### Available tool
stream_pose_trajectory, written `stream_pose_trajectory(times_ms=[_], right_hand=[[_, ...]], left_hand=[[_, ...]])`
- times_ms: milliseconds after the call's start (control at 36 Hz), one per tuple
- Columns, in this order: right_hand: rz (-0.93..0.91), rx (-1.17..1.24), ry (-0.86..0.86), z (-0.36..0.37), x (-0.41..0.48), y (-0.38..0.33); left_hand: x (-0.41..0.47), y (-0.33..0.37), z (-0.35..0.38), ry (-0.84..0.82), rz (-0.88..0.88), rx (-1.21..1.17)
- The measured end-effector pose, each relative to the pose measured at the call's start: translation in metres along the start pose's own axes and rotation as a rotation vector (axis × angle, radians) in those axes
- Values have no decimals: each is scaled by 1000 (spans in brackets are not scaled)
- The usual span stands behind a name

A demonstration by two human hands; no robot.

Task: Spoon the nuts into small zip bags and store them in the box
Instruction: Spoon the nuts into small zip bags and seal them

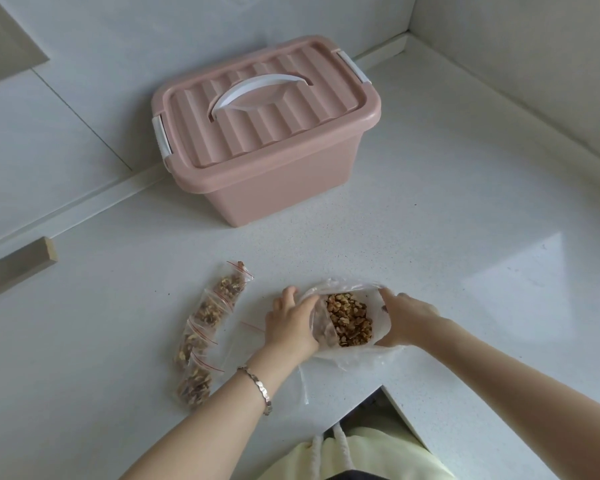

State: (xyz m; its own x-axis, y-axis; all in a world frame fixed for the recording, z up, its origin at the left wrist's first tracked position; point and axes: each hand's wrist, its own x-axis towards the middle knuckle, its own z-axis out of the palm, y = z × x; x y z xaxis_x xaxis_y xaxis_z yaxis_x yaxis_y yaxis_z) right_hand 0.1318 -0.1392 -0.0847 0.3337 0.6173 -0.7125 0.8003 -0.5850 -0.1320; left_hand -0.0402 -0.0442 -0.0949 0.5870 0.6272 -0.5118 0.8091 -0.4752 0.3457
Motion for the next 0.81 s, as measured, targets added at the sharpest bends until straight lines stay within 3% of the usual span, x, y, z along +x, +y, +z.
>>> stream_pose_trajectory(times_ms=[111, 250, 389, 500, 556, 806], right_hand=[[-67, 150, 26, -12, -17, 8], [-137, 283, 270, -33, -58, 11], [-150, 333, 444, -38, -87, 4], [-168, 386, 345, -32, -95, -9], [-177, 408, 296, -26, -95, -16], [-206, 400, 247, -5, -97, -30]], left_hand=[[-5, -10, -6, -22, 60, -237], [-30, -24, -16, 238, 168, -515], [-53, -53, 0, 518, 96, -298], [-68, -61, 12, 148, -63, -46], [-69, -61, 17, 63, -97, 54], [-64, -57, 20, 141, -205, -152]])
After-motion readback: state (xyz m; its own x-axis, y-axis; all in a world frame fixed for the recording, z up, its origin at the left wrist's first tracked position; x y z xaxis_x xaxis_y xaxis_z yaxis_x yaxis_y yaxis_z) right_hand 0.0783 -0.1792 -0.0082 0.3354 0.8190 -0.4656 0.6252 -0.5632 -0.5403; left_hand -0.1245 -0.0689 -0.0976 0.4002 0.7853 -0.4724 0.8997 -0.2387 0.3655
